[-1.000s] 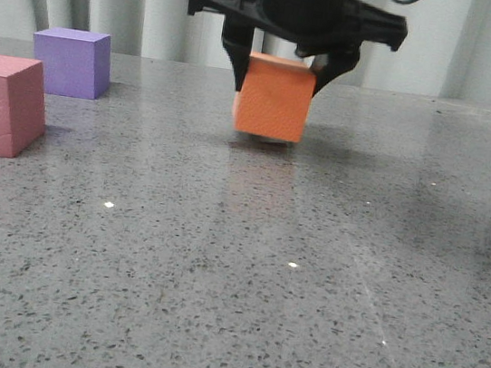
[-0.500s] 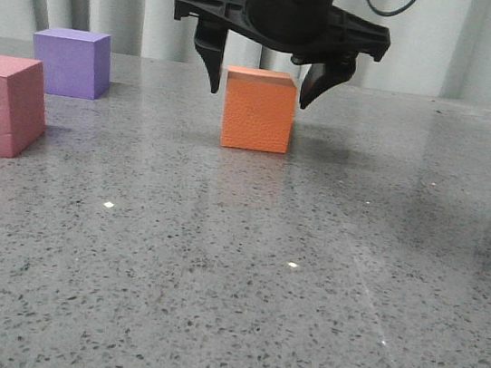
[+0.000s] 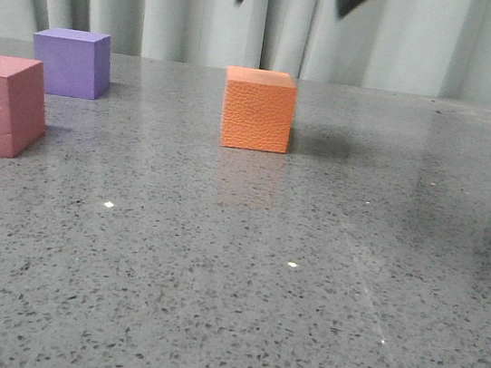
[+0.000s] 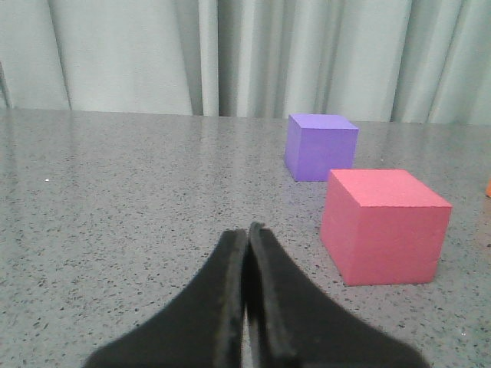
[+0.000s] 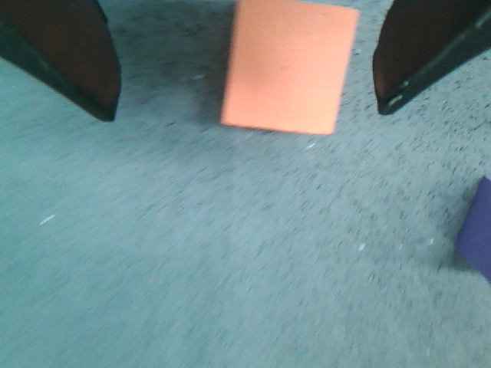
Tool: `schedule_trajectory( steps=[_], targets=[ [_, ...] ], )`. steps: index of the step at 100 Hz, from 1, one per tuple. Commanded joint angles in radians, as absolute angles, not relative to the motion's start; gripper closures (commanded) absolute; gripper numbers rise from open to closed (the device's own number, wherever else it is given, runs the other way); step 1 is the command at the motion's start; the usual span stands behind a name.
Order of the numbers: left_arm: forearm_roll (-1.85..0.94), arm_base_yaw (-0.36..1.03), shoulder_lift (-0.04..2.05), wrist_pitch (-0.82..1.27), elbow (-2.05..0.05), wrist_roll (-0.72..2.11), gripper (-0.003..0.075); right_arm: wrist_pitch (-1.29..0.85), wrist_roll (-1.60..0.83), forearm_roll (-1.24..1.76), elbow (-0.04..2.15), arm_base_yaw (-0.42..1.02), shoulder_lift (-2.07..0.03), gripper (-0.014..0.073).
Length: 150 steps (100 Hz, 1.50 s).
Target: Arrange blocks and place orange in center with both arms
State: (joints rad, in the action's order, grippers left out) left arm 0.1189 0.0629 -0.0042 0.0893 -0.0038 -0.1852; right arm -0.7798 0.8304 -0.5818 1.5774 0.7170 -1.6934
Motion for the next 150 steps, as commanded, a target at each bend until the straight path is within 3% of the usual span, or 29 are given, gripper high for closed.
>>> schedule_trajectory(
  steps=[1,35,42,51,69,97,150],
  targets=[
    [0.113,0.070,-0.037,0.018,0.050,-0.186,0.0739,-0.788,0.781,-0.677,1.605,0.715,-1.582,-0.0060],
    [0.113,0.070,-0.037,0.018,0.050,-0.186,0.0739,-0.745,0.758,-0.746,1.303,0.700,-1.256,-0.0058],
    [0.113,0.070,-0.037,0.018,0.050,-0.186,0.0739,-0.746,0.759,-0.747,1.224,0.700,-1.176,-0.0015],
    [0.113,0.070,-0.037,0.018,0.050,-0.186,0.0739,-0.766,0.759,-0.747,1.136,0.700,-1.076,0.0141],
    [0.113,0.070,-0.037,0.018,0.050,-0.186,0.0739,-0.825,0.760,-0.747,1.019,0.700,-0.909,0.0663],
    [0.113,0.070,-0.037,0.018,0.050,-0.186,0.0739,-0.839,0.761,-0.746,0.962,0.700,-0.776,0.0661],
    [0.113,0.070,-0.037,0.018,0.050,-0.186,0.0739,-0.822,0.761,-0.747,0.923,0.700,-0.759,0.0661]
  ],
)
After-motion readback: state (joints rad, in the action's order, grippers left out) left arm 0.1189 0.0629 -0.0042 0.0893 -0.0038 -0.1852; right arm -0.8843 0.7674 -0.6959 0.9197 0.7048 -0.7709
